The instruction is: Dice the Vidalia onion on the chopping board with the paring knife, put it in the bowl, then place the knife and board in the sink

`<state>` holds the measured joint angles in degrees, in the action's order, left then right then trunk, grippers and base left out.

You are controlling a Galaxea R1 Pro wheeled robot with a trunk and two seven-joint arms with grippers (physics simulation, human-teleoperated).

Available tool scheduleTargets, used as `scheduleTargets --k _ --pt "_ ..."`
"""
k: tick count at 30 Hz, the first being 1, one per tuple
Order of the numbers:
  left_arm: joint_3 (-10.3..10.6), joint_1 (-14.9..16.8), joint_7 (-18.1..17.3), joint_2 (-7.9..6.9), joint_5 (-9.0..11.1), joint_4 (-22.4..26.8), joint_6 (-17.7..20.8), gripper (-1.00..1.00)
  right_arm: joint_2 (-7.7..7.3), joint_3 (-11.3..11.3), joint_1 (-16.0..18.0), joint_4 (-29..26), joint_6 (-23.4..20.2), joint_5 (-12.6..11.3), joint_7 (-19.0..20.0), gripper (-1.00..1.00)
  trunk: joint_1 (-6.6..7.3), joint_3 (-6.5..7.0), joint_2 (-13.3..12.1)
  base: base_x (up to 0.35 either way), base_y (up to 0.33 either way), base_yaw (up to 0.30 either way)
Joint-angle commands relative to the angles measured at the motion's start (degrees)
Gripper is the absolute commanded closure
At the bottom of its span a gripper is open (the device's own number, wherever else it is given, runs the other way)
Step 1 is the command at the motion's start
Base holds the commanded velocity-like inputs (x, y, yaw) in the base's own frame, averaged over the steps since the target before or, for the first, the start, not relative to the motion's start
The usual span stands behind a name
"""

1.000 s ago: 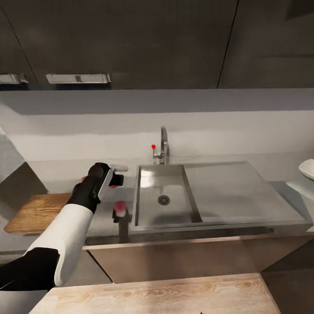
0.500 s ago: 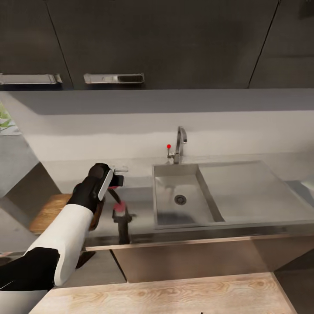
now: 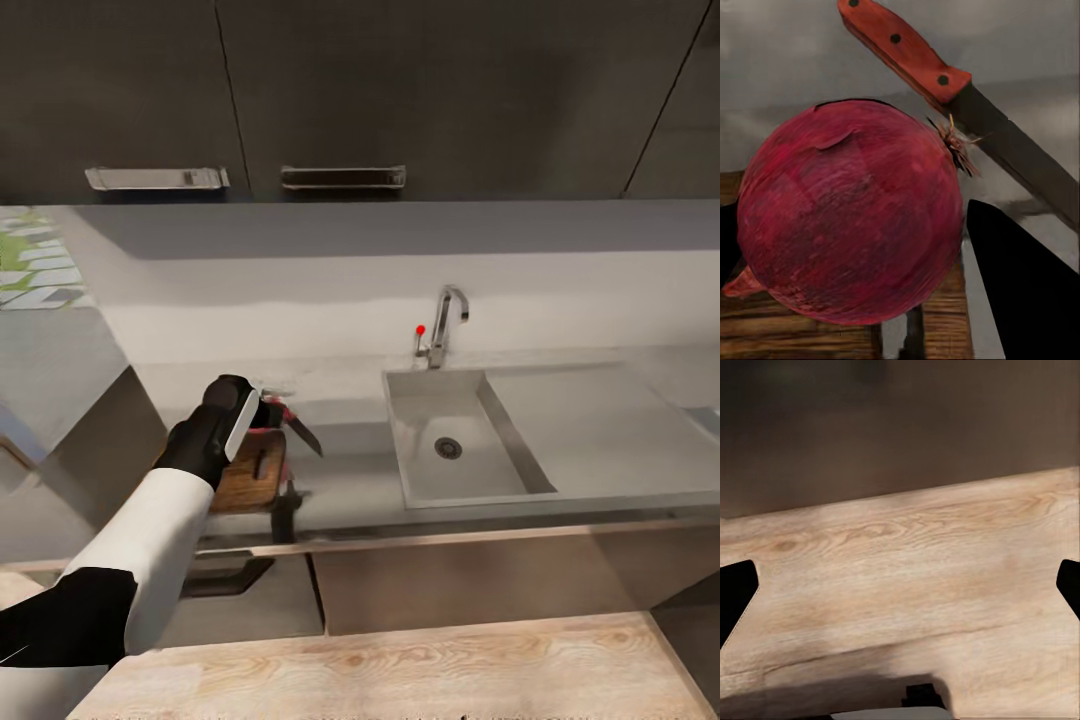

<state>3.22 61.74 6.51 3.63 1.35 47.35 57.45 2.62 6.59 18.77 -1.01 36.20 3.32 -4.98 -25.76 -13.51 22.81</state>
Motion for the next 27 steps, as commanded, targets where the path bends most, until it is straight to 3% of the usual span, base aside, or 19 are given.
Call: scheduleTargets --k 1,18,27 --pt "0.1 0.0 0.3 -0.02 0.1 -0.1 0.2 1.00 0.02 0.4 0.0 0.0 0.2 0.4 -0.2 -1.00 -0.02 -0.11 0.1 -0.109 0.298 0.000" --pt "0.1 0.0 0.3 -0.02 0.1 -2.2 0.1 1.00 0.02 0.4 0.0 0.0 0.2 0.4 -0.2 -1.00 -0.02 -0.11 0.1 -0.102 0.292 0.000" --pt "0.2 0.0 0.3 0.04 0.1 -4.3 0.0 1.00 0.02 0.4 0.0 0.0 0.2 0.4 -0.2 -1.00 -0.02 -0.11 0.1 -0.009 0.033 0.000"
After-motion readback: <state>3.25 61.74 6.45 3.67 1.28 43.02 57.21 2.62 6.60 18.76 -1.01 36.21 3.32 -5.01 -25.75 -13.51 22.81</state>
